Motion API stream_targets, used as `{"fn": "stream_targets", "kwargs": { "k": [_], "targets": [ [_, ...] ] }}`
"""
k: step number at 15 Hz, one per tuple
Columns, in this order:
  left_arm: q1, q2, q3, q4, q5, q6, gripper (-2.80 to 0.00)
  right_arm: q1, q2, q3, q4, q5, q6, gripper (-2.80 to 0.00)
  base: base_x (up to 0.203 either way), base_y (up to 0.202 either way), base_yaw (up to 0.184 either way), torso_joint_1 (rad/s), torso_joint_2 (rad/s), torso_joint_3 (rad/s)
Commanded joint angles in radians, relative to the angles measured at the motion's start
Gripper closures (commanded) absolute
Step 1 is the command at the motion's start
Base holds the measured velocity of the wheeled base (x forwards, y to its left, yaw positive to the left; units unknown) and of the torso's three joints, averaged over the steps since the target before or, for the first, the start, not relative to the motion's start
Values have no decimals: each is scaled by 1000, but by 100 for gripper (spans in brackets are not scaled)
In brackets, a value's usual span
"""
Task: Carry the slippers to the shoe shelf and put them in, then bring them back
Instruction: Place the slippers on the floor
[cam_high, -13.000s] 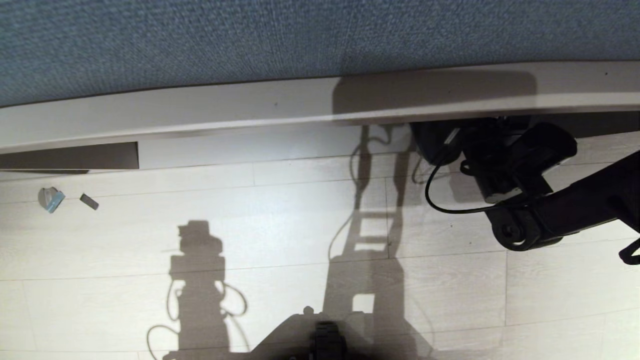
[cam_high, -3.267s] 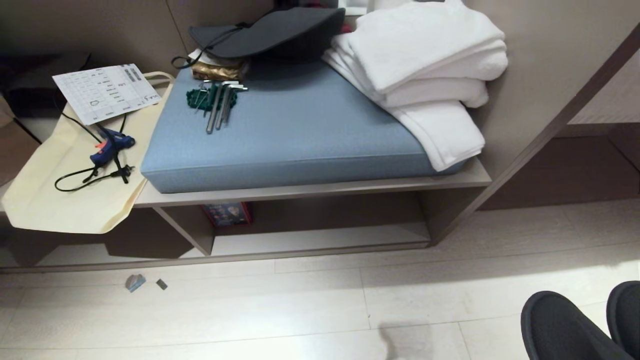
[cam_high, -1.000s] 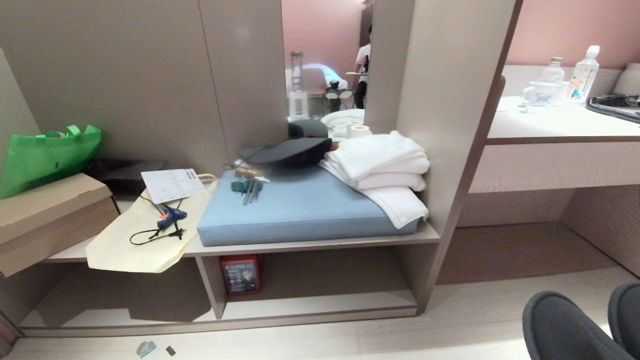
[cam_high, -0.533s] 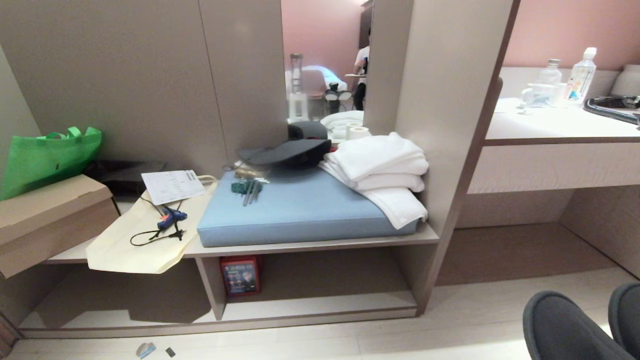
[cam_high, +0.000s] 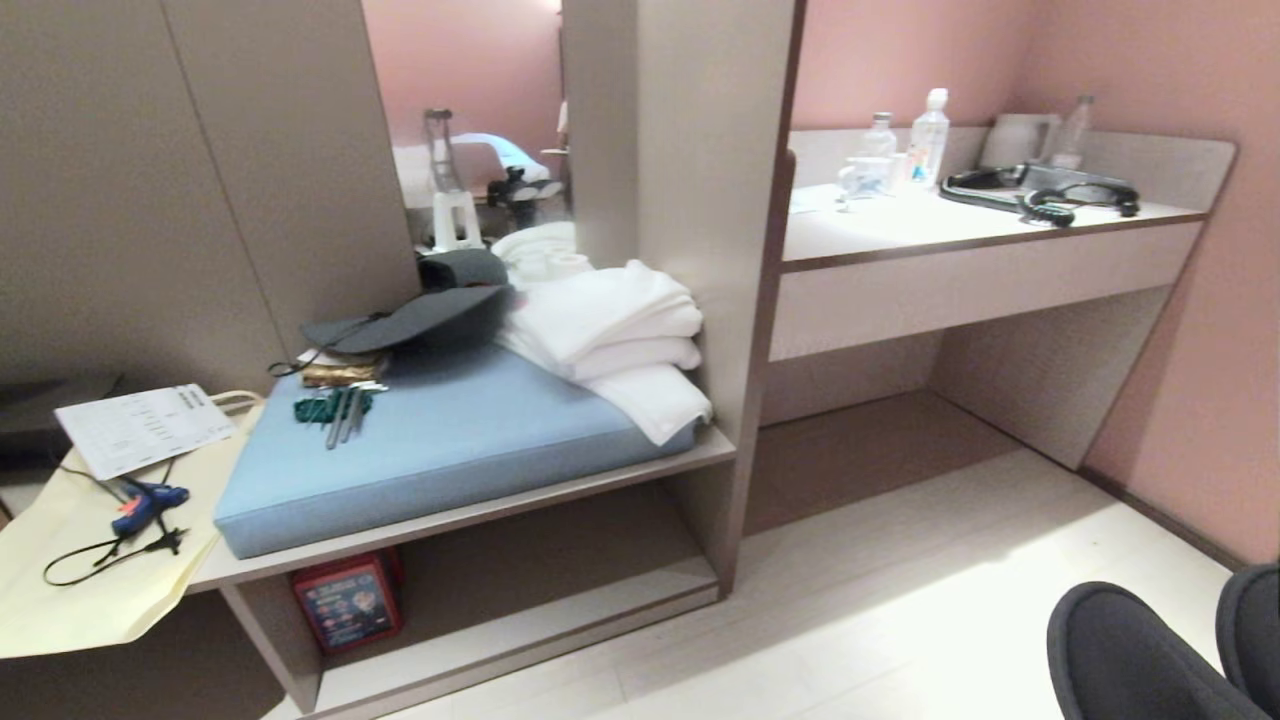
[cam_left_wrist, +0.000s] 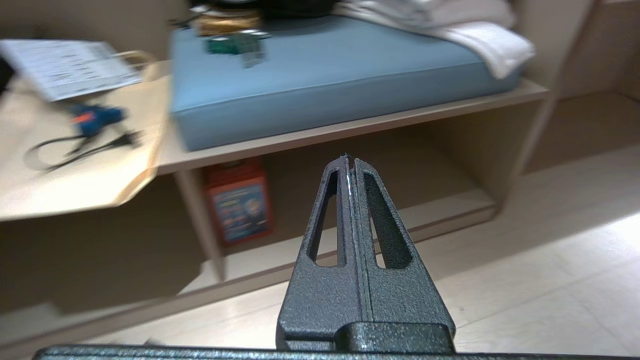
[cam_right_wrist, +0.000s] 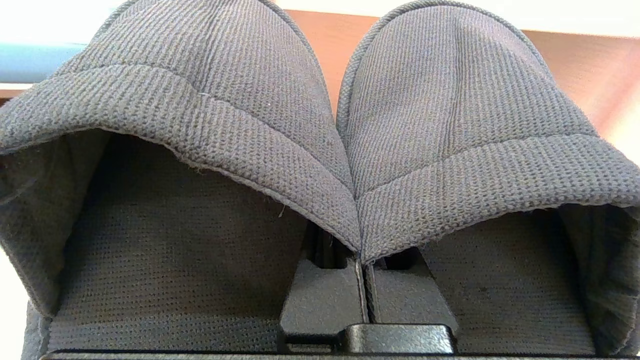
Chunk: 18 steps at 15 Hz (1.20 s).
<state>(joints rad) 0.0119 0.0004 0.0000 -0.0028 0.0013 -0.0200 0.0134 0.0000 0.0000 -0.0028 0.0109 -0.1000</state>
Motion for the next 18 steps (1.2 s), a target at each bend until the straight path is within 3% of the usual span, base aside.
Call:
{"fn": "stream_targets", "kwargs": {
  "k": [1,12,18],
  "targets": [
    [0,1,0,0,0,0,0,0,0,0,1,0,-1,0,3,6,-187,3,-2,2],
    [0,1,0,0,0,2,0,0,1,0,1,0,0,0,0,8,-169,2,3,2],
    [0,1,0,0,-1,3,0,0,1,0,1,0,0,0,1,0,-13,0,1,0]
  ]
}}
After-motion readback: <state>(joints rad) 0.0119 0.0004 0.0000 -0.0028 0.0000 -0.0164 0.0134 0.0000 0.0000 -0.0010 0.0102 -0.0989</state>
